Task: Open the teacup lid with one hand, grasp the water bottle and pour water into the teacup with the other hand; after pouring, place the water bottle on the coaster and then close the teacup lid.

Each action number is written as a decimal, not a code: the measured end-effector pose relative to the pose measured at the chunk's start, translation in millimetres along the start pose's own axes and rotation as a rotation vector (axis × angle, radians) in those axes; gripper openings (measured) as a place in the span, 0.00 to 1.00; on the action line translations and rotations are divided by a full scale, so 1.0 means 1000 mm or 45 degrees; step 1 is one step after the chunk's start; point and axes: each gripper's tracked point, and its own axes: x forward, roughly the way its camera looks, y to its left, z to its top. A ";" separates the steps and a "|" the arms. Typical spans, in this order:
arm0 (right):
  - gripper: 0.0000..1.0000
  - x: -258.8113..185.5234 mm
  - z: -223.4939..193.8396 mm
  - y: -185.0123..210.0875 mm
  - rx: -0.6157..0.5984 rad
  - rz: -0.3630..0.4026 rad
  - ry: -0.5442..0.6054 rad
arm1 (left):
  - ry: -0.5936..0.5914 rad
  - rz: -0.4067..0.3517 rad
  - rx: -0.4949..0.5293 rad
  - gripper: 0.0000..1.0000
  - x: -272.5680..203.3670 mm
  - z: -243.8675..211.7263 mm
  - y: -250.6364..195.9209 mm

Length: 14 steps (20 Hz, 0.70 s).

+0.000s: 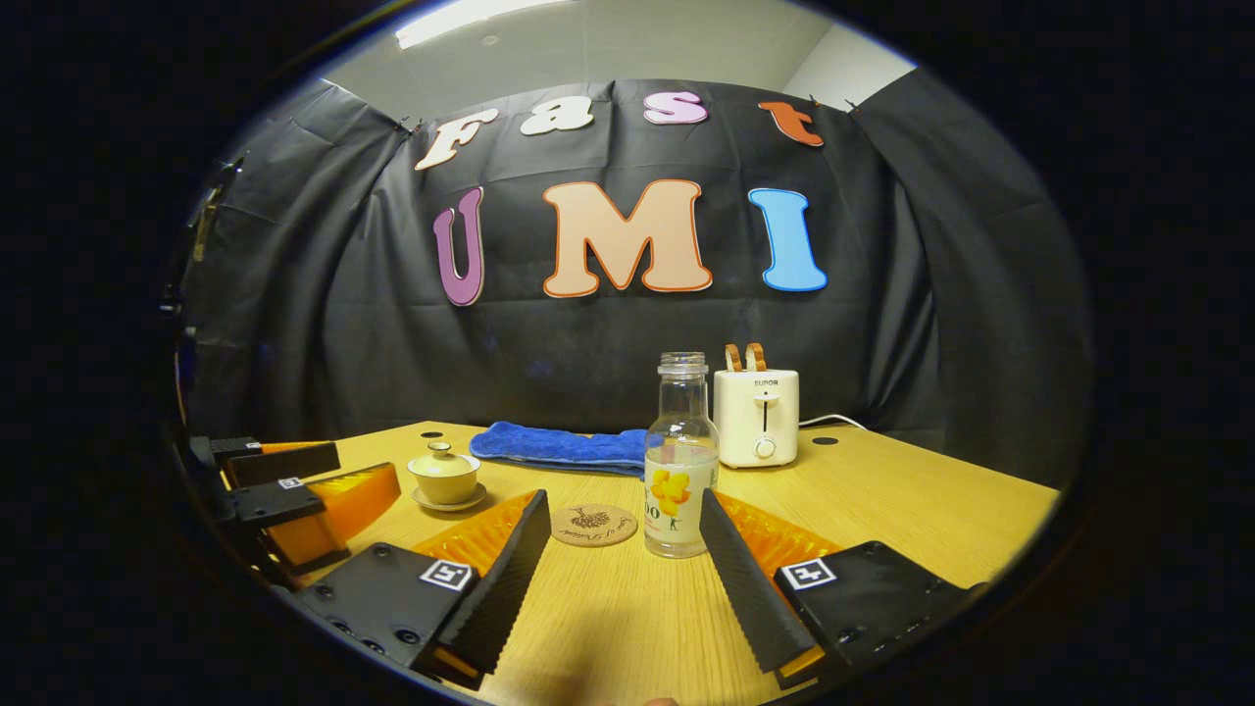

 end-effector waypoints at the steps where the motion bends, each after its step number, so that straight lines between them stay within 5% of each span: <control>1: 0.97 0.000 0.001 0.000 0.000 0.000 0.000 | 0.006 0.010 0.001 0.95 0.010 -0.003 0.004; 14: 0.97 0.006 0.001 -0.015 0.000 -0.031 0.000 | 0.108 0.067 0.071 0.95 0.134 -0.015 0.033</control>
